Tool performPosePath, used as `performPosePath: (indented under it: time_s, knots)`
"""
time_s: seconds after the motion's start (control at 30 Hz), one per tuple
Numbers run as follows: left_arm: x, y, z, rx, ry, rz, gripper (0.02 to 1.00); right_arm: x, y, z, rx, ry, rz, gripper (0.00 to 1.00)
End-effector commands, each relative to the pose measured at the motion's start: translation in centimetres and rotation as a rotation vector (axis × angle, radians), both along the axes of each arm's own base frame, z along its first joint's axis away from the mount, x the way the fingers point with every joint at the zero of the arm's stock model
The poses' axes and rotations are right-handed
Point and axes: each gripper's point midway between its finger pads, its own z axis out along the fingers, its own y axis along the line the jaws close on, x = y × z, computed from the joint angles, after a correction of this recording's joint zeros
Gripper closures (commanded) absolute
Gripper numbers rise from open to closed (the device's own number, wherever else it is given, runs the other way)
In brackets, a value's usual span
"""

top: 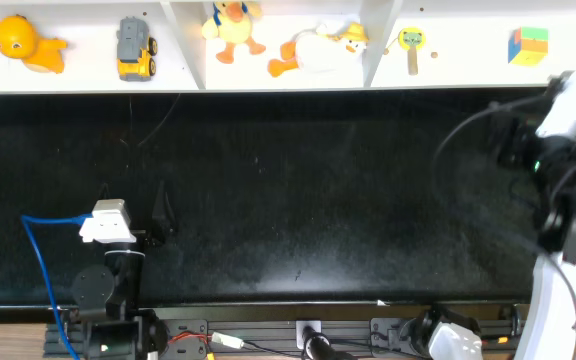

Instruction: Store Toys

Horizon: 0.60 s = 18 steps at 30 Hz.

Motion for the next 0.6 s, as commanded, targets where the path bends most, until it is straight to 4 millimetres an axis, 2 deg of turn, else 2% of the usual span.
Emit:
performPosePath:
  time_s: [0.03, 0.17, 0.27, 0.6]
  knots:
    - [0.0, 0.1, 0.1, -0.009, -0.008, 0.008, 0.023, -2.1, 1.3, 0.6, -0.023, 0.001, 0.044, 0.007]
    - [0.0, 0.1, 0.1, -0.009, -0.008, 0.008, 0.020, -3.8, 2.0, -0.7, 0.015, 0.077, 0.037, 0.007]
    - [0.0, 0.1, 0.1, -0.010, -0.008, 0.008, 0.020, -4.2, 2.1, -1.5, 0.029, 0.117, 0.035, 0.007]
    - [0.0, 0.1, 0.1, -0.009, -0.008, 0.008, 0.023, -3.6, 1.9, -3.0, 0.053, 0.176, 0.036, 0.007]
